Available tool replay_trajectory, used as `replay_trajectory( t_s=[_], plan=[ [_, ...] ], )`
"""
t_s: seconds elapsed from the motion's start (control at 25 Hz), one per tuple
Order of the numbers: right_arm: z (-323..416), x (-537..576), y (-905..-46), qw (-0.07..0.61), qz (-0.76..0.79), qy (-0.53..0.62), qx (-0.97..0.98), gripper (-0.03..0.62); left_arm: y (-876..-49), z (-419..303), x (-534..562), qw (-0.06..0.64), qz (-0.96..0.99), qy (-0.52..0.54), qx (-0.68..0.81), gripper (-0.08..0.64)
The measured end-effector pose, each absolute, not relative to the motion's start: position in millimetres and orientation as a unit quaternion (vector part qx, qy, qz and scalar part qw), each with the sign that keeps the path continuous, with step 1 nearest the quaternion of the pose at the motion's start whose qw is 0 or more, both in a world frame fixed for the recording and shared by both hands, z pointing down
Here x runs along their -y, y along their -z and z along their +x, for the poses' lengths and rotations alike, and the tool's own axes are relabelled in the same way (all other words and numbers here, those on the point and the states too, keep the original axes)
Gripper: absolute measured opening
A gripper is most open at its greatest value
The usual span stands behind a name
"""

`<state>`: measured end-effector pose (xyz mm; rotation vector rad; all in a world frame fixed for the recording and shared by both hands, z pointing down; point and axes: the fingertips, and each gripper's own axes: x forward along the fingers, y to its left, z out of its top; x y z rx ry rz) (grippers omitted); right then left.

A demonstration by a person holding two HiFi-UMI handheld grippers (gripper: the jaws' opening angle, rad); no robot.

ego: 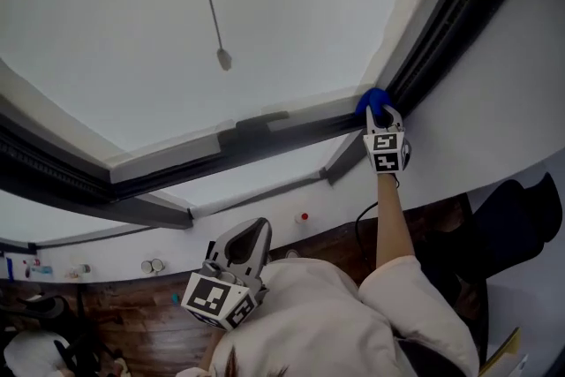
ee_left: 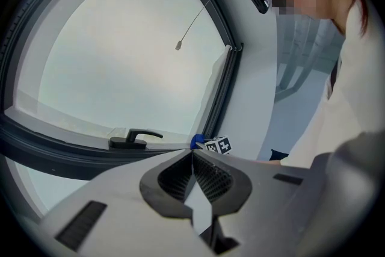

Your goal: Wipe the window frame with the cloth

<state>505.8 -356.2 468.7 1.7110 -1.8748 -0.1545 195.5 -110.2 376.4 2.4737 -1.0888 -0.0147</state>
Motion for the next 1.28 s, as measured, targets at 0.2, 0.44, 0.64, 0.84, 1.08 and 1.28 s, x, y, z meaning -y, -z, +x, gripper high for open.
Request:
replay_trajectory(
  t_s=[0.2, 0.44, 0.64, 0.84, 1.08, 1.28],
  plan=[
    [497.3, 366.4, -488.7, 0.294, 0.656, 0.021, 0.695, 0.057, -380.6, 185.1, 108.5, 0.224, 0.883, 0.003, 0.413, 0.011],
    [495.2, 370.9, -488.8, 0.303, 0.669, 0.012, 0.679, 0.055, -383.6, 169.6, 106.8, 0.228, 0.868, 0.008, 0.441, 0.011],
    [486.6, 373.1, -489.5, 0.315, 0.660, 0.005, 0.682, 0.051, -381.9, 164.2, 104.7, 0.228, 0.863, 0.015, 0.450, 0.011],
    [454.0, 374.9, -483.2, 0.298, 0.634, 0.029, 0.713, 0.051, -384.7, 165.4, 102.3, 0.231, 0.865, 0.011, 0.446, 0.011],
    [417.8, 365.7, -490.1, 0.307, 0.621, 0.013, 0.721, 0.049, -388.9, 159.0, 100.6, 0.237, 0.860, 0.014, 0.451, 0.011],
    [387.7, 360.1, -489.5, 0.305, 0.601, 0.021, 0.739, 0.049, -388.2, 162.9, 101.8, 0.241, 0.864, 0.015, 0.442, 0.011]
  ],
)
